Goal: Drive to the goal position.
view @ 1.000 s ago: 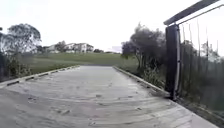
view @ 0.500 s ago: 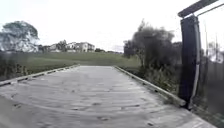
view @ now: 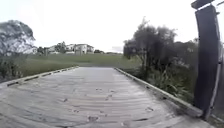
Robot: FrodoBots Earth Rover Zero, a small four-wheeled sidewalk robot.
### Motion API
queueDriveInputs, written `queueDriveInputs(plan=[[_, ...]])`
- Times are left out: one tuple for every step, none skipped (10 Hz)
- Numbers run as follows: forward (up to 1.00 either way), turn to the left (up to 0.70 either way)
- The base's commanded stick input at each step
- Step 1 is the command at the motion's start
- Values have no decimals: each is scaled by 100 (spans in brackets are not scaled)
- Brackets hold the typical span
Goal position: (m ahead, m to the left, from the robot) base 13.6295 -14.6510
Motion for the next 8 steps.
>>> queueDriveInputs(plan=[[69, 0], [69, 0], [69, 0], [69, 0], [69, 21], [69, 31], [69, 34], [69, 35]])
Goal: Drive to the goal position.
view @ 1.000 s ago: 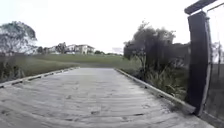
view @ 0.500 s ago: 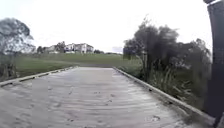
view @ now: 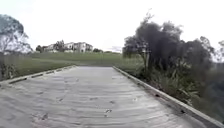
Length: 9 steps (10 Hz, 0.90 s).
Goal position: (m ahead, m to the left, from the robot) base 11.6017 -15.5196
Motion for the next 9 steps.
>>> queueDriveInputs(plan=[[69, 33], [69, 19], [69, 3], [69, 1], [69, 0], [69, 0], [69, 0], [69, 0], [69, 0]])
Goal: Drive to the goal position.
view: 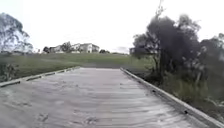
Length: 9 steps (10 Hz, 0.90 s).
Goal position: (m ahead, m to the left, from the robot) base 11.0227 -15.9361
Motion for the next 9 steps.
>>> queueDriveInputs(plan=[[69, 0], [70, 0], [70, 0], [70, 0], [70, 0], [70, 0], [70, 0], [70, 0], [70, 0]])
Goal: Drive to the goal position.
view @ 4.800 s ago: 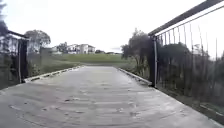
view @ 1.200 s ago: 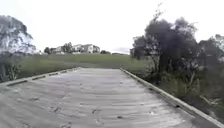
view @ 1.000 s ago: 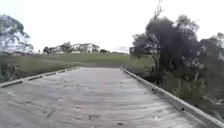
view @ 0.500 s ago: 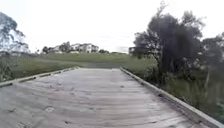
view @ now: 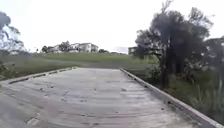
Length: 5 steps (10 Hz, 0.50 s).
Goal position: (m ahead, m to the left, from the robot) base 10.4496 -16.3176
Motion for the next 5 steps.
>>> queueDriveInputs(plan=[[70, 0], [70, 0], [70, 0], [70, 0], [70, 0]])
